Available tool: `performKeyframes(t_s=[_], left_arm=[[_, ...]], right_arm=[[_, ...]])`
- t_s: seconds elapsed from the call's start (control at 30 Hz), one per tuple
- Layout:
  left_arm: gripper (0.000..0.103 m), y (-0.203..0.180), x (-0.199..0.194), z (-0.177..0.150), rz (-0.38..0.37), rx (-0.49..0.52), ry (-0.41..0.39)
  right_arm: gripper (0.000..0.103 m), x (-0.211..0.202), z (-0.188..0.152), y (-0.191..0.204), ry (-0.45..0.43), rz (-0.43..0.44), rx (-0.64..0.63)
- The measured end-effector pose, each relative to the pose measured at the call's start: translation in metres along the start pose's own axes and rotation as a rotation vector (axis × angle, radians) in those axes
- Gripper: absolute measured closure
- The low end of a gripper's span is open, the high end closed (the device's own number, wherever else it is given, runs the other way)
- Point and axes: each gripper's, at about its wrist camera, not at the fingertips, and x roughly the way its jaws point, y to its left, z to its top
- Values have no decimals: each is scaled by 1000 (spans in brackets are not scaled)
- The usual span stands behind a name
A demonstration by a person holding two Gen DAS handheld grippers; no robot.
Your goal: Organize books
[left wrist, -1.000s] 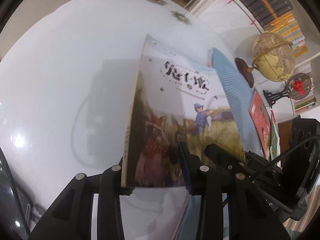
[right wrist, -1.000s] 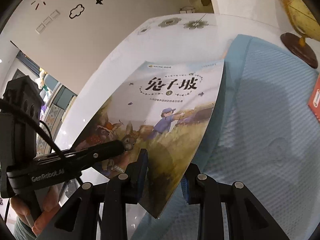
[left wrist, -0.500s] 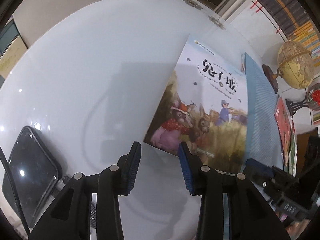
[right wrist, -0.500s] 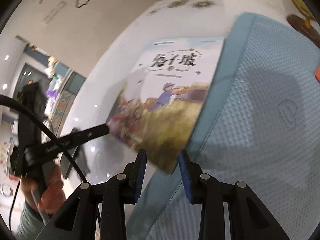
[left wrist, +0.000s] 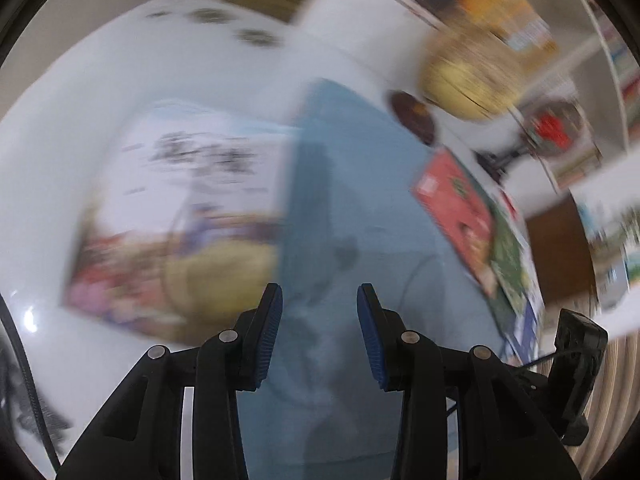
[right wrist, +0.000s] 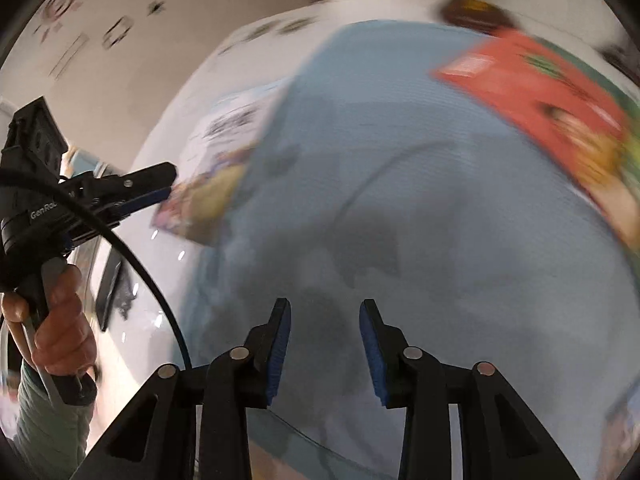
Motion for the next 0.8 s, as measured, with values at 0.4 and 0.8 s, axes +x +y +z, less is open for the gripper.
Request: performKeyframes(t_s=[0.4, 0.8], left_arm=[[65, -223, 103, 0, -3, 226, 116], [64, -315, 213, 15, 127, 137, 94]], right_arm=[[44, -123, -8, -217, -206, -56, 242], [44, -135, 27, -330, -195, -36, 160]])
